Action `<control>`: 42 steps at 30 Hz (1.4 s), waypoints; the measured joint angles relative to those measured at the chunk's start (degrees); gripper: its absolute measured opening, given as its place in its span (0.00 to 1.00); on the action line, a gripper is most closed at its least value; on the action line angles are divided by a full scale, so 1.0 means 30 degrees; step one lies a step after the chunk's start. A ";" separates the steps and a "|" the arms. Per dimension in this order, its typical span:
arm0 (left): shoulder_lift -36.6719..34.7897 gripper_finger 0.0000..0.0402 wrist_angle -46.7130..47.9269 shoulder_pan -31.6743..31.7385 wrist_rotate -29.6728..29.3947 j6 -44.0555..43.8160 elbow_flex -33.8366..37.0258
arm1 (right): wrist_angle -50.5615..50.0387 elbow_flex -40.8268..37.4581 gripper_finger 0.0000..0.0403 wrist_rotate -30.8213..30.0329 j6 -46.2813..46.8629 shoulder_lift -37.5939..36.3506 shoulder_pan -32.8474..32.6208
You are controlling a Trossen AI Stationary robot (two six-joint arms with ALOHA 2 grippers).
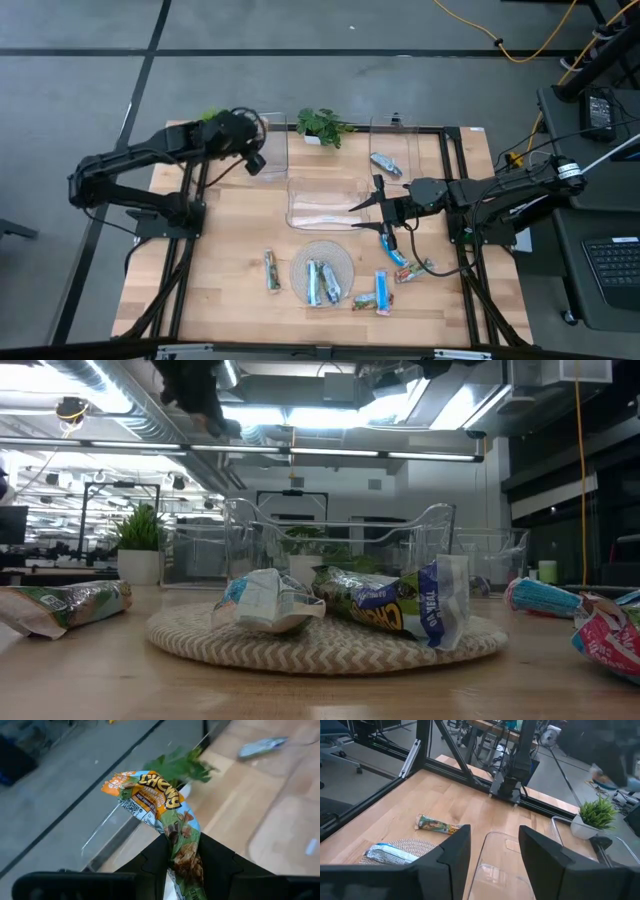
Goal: Pick and place Granola Bars by type
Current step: Put the orange granola bar into the top left transparent bin
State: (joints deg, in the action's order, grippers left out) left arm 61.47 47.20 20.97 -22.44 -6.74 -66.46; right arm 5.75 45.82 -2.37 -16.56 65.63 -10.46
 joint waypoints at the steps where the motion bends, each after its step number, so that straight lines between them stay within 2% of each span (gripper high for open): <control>1: 0.0236 0.22 -0.0118 0.0533 0.0198 0.0203 0.0002 | -0.0006 0.0000 0.42 0.0000 -0.0007 0.0000 0.0000; 7: 0.1898 0.22 -0.2324 0.4026 0.2772 0.0859 -0.0005 | -0.0010 0.0000 0.42 0.0000 -0.0029 0.0000 -0.0007; 11: 0.3112 0.22 -0.3000 0.5049 0.3932 0.1176 0.0002 | -0.0214 0.0000 0.42 0.0000 -0.0056 0.0000 -0.0002; 18: 0.4360 0.22 -0.3304 0.5306 0.3907 0.1871 0.0158 | -0.0578 0.0000 0.42 0.0000 -0.0095 0.0000 -0.0007; 30: 0.6381 0.22 -0.4452 0.6069 0.3998 0.2012 0.2631 | -0.0615 -0.0005 0.42 0.0000 0.0350 0.0000 -0.0005; 42: 0.6645 0.22 -0.5709 0.7205 0.4023 0.2243 0.4332 | -0.0251 -0.0430 0.42 -0.0007 0.0350 0.0015 -0.0003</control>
State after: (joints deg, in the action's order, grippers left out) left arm 81.41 30.08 42.59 -10.37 -0.01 -53.46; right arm 4.99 44.53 -2.39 -15.51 65.67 -10.47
